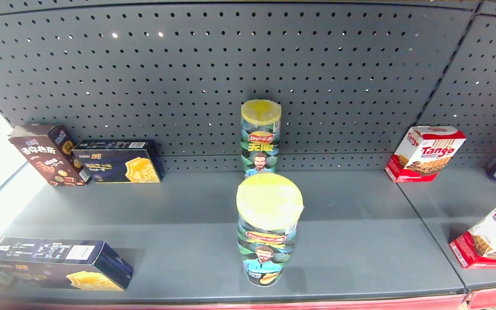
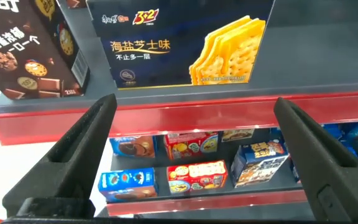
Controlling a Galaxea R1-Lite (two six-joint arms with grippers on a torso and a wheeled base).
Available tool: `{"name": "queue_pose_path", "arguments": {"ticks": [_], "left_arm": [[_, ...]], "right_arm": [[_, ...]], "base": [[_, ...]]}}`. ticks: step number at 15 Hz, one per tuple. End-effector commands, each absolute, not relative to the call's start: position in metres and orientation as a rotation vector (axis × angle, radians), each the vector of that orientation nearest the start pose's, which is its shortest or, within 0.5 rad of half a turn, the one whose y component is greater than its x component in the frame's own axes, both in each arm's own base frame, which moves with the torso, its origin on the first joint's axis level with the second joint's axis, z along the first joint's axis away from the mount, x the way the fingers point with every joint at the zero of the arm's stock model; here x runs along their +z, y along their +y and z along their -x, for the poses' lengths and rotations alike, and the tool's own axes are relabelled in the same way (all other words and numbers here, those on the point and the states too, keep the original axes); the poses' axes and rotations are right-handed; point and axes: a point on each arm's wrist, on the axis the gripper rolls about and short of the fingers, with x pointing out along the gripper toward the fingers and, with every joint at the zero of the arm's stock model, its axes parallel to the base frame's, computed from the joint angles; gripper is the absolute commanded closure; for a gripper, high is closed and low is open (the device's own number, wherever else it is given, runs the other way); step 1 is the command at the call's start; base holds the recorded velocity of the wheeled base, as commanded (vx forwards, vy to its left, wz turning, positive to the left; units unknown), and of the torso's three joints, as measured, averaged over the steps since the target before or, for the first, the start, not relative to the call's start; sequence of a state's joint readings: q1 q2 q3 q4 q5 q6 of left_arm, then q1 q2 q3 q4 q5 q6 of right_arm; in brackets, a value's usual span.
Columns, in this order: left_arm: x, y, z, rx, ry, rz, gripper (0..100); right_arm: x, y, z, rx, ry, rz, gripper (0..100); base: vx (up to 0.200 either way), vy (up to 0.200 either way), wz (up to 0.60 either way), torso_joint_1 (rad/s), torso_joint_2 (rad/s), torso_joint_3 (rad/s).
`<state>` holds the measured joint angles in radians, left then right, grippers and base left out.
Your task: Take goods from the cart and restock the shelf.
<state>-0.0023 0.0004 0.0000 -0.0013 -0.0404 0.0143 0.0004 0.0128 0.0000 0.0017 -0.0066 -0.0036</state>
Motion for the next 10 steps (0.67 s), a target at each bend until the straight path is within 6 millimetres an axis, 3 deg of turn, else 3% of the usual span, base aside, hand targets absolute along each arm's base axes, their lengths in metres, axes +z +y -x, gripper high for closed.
{"name": "queue_pose_path", "arguments": {"ticks": [1,8,10], "left_arm": [[0.0757,-0.0009,0.0227,-0.041,0.0,-0.014,0],[0.0757,-0.0008,0.0227,-0.043,0.0,-0.017,0],[0.0755,-0.0009,0.0227,-0.044,0.001,-0.015,0]], "right_arm": [[0.0756,-0.0002,0.0218,-0.005,0.015,0.005,0],[0.0756,-0.0002,0.0218,-0.005,0.015,0.003,0],[0.0756,-0.0002,0.0218,-0.005,0.015,0.003,0]], "base": [[0.0,0.0,0.0,0.0,0.0,0.0],[0.0,0.0,0.0,0.0,0.0,0.0],[-0.1,0.0,0.0,0.004,0.0,-0.001]]}}
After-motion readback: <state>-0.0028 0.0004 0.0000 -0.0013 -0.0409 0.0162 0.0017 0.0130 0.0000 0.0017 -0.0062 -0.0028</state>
